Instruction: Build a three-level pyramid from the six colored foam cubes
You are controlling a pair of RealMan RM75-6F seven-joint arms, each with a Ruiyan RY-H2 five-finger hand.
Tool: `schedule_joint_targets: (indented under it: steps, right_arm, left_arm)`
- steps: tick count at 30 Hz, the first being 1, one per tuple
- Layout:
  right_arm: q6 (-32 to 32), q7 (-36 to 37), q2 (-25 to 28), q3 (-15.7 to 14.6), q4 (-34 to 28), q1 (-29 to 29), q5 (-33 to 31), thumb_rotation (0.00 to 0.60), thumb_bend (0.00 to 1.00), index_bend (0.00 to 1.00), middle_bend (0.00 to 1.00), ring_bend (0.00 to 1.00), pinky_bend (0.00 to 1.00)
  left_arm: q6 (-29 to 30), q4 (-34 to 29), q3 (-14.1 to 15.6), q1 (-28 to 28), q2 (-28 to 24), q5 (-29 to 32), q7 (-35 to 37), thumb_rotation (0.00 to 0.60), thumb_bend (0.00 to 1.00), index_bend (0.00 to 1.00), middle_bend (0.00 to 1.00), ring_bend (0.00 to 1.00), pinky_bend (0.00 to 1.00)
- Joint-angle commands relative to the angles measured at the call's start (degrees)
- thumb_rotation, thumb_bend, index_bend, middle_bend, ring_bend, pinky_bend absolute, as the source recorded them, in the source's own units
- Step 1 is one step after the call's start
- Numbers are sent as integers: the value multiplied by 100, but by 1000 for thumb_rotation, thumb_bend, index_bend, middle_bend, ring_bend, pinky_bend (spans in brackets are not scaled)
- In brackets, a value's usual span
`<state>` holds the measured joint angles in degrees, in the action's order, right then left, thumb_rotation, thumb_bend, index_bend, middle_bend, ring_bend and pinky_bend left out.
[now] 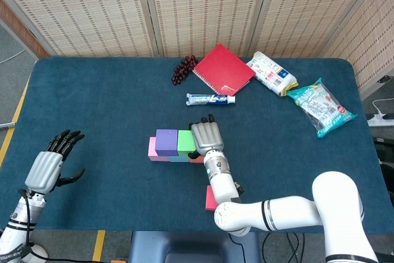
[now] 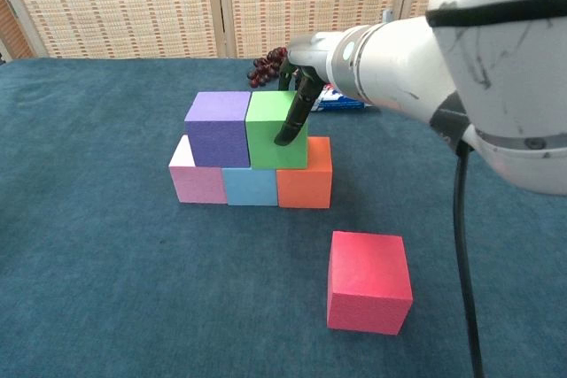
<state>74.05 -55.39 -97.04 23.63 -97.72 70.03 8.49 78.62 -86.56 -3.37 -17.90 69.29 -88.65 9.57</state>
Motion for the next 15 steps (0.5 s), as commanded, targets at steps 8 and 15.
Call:
schedule_joint_targets:
  steps: [8, 15]
  right_arm:
    - [5, -36, -18, -23, 13, -7, 18, 600, 269, 366, 454, 234, 41]
    - [-8, -60, -16, -59, -14, -26, 34, 600, 269, 241, 403, 203, 16]
  left_arm:
    - [-8, 24, 0, -8, 8, -12, 32, 600, 282, 121, 75, 0, 109]
    - [-18, 22, -3, -18, 8, -16, 38, 600, 282, 120, 69, 0, 108]
